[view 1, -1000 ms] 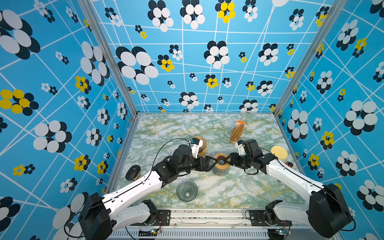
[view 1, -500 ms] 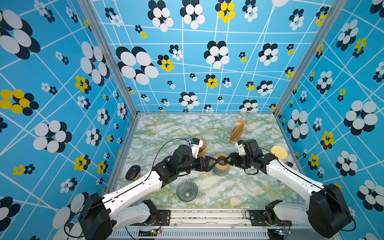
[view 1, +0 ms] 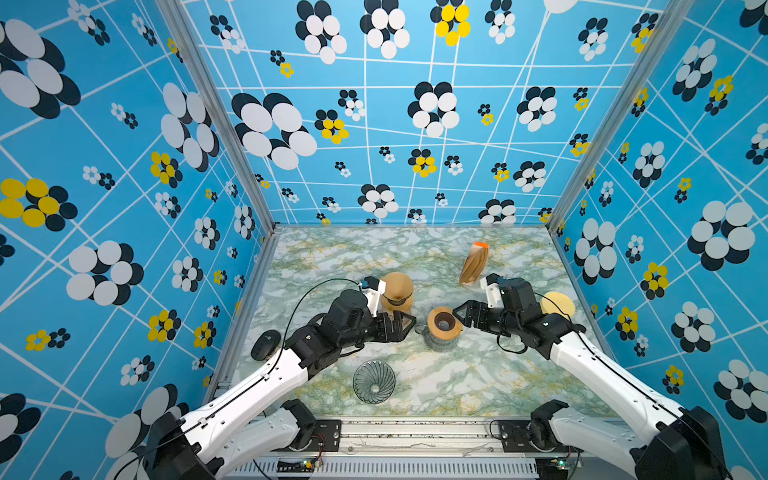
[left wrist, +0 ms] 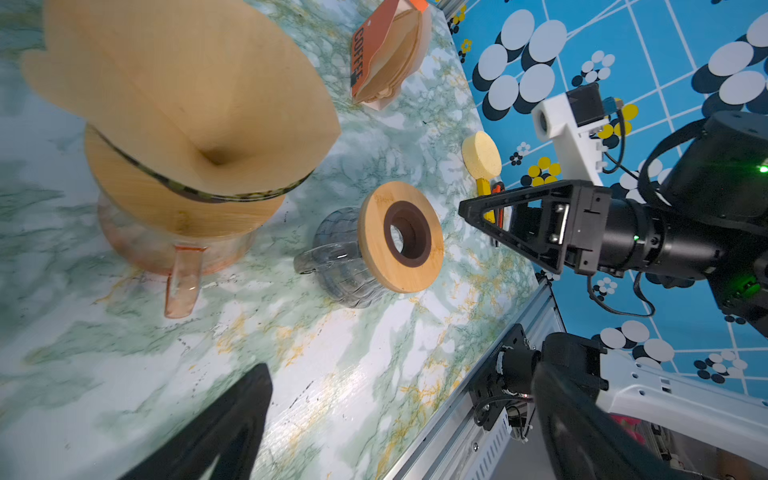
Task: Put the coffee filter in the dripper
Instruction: 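Open the right gripper and release the ring on the pitcher, then grasp the clear ribbed glass dripper with the left gripper and lift it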
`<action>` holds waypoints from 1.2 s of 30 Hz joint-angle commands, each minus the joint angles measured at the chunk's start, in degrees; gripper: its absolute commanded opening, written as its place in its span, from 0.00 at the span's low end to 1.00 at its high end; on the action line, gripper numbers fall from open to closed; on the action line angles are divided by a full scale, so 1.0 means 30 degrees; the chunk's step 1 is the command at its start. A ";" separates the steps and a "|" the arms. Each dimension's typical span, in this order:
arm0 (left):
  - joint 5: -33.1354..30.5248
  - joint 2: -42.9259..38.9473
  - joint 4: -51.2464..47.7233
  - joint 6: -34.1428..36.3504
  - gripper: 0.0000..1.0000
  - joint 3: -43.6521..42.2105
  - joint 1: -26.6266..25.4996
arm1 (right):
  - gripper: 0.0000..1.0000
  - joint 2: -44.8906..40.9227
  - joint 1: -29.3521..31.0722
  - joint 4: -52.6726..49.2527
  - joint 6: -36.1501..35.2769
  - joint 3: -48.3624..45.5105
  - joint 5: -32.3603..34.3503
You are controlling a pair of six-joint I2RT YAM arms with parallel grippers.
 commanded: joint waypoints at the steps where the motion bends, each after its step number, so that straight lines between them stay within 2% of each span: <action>1: -0.0810 -0.0518 -0.2329 0.0632 0.99 -0.0226 0.0434 | 0.88 -0.0695 0.0128 -0.0469 -0.0219 0.0337 0.0049; 9: -0.2060 -0.1125 -0.4640 0.0744 0.99 -0.0329 0.0632 | 0.99 -0.0668 0.0771 -0.1053 -0.0919 0.0661 -0.0200; 17: -0.2408 -0.2011 -0.6884 0.0710 0.99 -0.0591 0.1321 | 0.99 0.0093 0.2582 -0.1467 -0.1439 0.1284 0.0832; 24: -0.1640 -0.2760 -0.8411 0.0414 0.99 -0.1056 0.2245 | 0.99 0.0891 0.3656 -0.2715 -0.2253 0.2306 0.1810; 29: -0.0442 -0.2847 -1.0145 0.0080 1.00 -0.1325 0.2422 | 1.00 0.0520 0.3846 -0.3638 -0.2778 0.2460 0.0842; 33: 0.0200 -0.2811 -1.1113 -0.0678 0.96 -0.1544 0.2407 | 0.99 0.0178 0.3922 -0.3956 -0.2868 0.2268 -0.0032; 36: 0.0636 -0.2987 -1.1873 -0.0971 0.86 -0.1572 0.2423 | 0.99 -0.0122 0.3959 -0.3853 -0.2815 0.2083 -0.0408</action>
